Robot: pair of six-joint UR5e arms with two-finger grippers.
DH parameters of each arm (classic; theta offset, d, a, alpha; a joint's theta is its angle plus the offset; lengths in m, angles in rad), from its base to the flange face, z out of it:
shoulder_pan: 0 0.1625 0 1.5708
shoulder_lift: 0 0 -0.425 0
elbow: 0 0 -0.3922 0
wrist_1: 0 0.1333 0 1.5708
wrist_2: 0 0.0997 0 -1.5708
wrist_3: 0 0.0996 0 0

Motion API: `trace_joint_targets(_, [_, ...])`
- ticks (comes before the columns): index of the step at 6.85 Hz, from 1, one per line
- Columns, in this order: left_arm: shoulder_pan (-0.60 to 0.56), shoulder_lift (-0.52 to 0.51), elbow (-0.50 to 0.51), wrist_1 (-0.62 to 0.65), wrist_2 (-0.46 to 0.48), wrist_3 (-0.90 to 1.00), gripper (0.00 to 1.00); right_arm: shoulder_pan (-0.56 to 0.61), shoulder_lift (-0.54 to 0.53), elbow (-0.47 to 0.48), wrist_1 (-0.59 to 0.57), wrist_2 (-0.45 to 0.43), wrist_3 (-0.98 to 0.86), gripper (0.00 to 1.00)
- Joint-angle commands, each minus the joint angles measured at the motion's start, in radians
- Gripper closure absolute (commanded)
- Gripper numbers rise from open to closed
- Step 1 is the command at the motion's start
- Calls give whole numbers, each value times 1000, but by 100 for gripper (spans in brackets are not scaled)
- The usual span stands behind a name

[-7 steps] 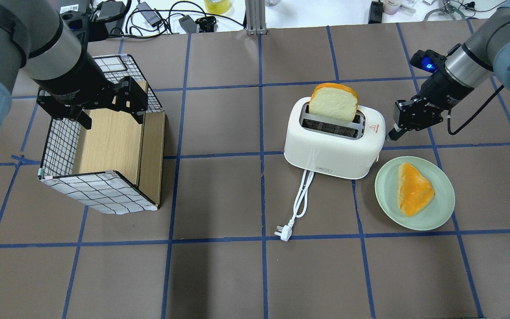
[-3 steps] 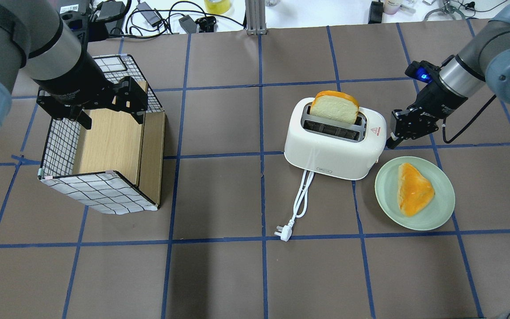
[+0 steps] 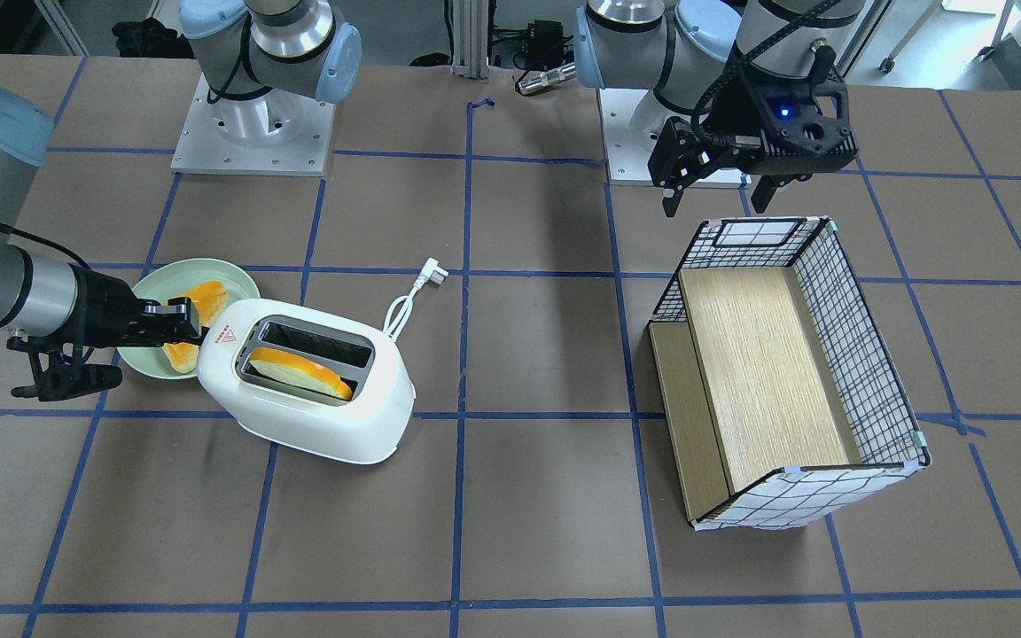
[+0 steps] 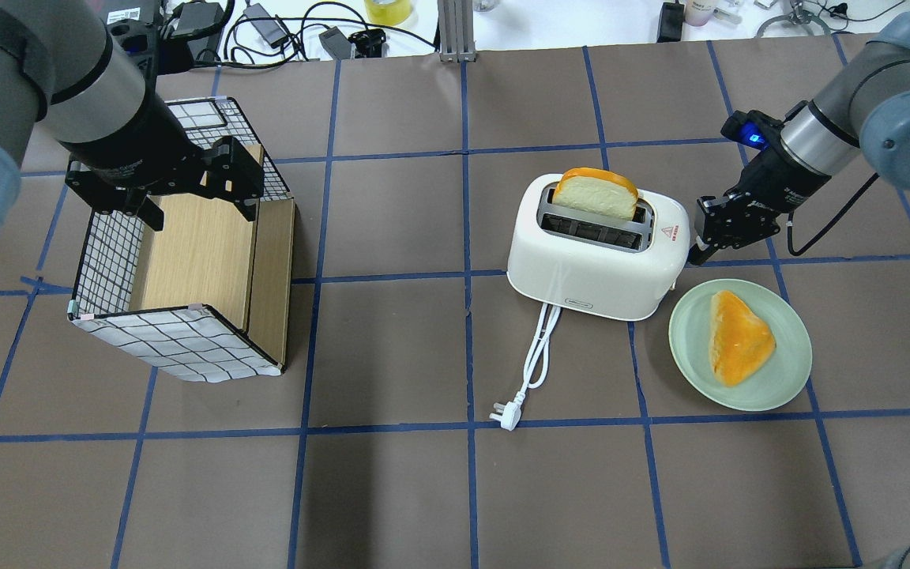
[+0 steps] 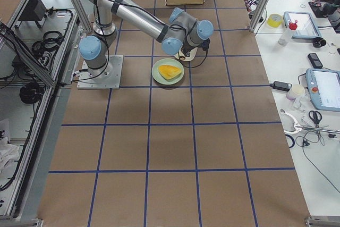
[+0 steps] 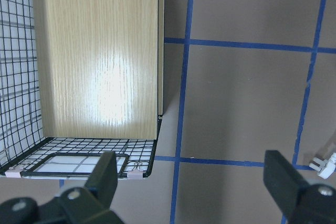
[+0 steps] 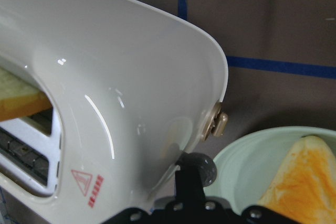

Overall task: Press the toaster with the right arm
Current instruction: 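Press the toaster lever down with the right gripper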

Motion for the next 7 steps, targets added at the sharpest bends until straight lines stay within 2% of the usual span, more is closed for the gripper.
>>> trace_joint_targets(1, [2,0,0,0,0,0,0,0,20,1,-25,-9,5,100])
trace_joint_targets(7, [0,0,0,0,0,0,0,0,33,-14,-30,-18,33,100])
